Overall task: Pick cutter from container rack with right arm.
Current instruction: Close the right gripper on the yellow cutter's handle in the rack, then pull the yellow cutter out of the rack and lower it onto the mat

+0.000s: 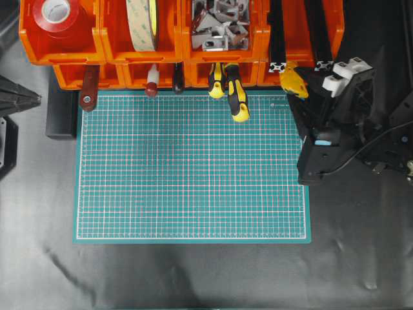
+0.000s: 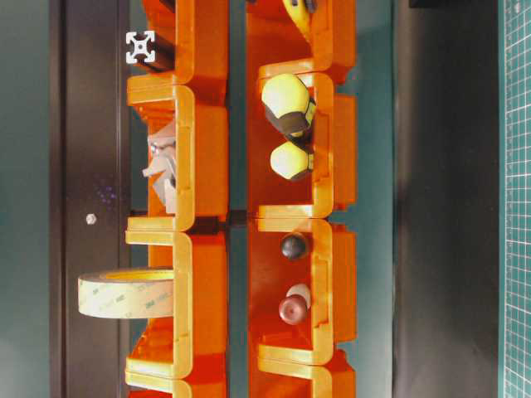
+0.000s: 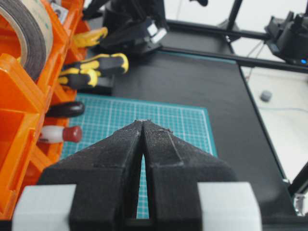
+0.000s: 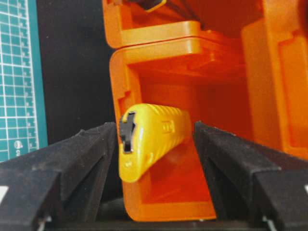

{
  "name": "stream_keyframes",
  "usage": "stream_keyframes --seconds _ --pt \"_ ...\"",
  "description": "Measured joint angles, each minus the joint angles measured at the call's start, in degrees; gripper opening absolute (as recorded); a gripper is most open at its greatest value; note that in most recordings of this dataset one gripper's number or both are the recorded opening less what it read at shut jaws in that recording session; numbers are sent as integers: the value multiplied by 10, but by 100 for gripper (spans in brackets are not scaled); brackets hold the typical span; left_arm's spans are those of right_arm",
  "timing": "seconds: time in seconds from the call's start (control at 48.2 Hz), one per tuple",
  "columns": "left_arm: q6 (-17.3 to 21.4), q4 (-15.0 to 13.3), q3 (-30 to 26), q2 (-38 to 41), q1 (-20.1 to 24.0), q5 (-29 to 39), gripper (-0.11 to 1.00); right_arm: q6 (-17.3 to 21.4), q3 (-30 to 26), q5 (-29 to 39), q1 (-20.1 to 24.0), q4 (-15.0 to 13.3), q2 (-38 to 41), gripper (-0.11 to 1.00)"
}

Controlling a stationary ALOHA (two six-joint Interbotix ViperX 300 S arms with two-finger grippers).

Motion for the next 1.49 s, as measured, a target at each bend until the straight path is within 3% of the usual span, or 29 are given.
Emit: stream_keyframes --seconds 0.228,0.311,0.477,0.934,1.495 --pt "0 0 0 0 1 0 0 0 1 -15 -13 0 14 61" --pt "0 -1 0 0 0 -1 0 0 1 -15 -13 0 15 55" --pt "-1 -1 0 0 1 -1 0 1 1 -14 -7 -1 16 30" --pt "-25 0 0 -2 0 0 0 2 -9 31 36 2 8 29" --pt "-24 -1 0 -20 0 6 0 -5 -122 121 138 7 -18 28"
